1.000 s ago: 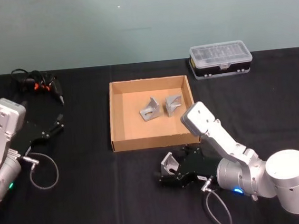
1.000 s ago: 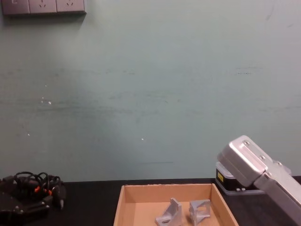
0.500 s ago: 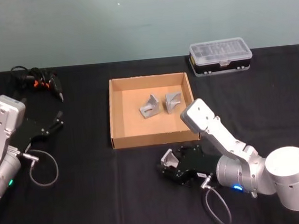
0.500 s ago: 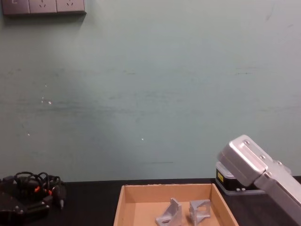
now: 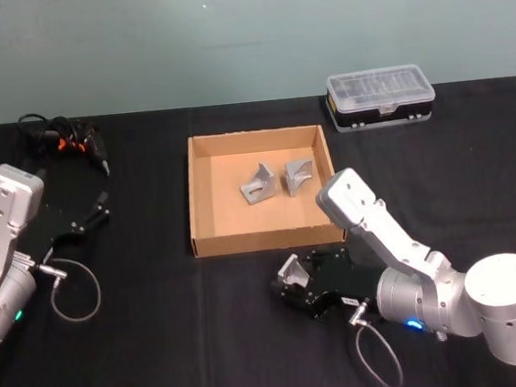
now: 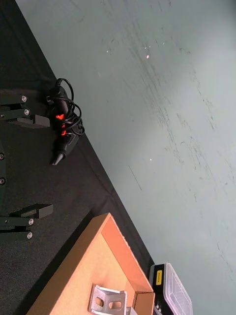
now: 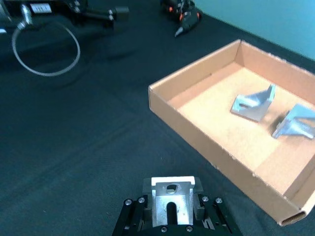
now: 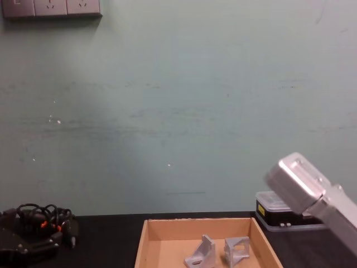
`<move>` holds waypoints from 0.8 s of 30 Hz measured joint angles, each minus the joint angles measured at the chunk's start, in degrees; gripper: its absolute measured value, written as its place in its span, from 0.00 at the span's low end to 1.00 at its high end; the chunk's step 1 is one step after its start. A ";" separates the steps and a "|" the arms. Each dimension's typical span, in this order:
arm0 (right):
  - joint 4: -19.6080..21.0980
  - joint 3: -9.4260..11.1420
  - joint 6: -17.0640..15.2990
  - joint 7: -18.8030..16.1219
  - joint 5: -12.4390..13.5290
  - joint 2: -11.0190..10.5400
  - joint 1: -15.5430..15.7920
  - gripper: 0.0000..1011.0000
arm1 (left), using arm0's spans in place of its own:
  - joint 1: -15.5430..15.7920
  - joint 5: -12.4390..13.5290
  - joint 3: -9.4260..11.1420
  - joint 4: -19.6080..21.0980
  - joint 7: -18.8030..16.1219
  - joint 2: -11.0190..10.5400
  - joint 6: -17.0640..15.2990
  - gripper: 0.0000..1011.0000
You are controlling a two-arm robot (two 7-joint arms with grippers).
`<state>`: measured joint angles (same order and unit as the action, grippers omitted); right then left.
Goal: Use one hand to pick up the angle iron from the table and place it into the box.
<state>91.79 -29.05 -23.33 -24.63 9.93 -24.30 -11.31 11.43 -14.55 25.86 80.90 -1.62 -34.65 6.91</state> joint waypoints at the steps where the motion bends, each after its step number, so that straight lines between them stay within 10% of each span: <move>1: 0.73 0.32 0.07 -0.13 0.15 -0.15 0.18 0.45 | 0.00 0.00 0.00 0.00 0.00 0.00 0.00 1.00; 14: 3.46 2.86 2.21 -0.25 1.79 -0.25 -0.67 0.45 | 0.00 0.00 0.00 0.00 0.00 0.00 0.00 1.00; 24: -1.71 4.09 4.68 1.11 2.21 2.11 -5.51 0.45 | 0.00 0.00 0.00 0.00 0.00 0.00 0.00 1.00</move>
<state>90.07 -24.95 -18.65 -23.52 12.13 -22.18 -16.82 11.43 -14.55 25.86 80.90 -1.62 -34.65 6.91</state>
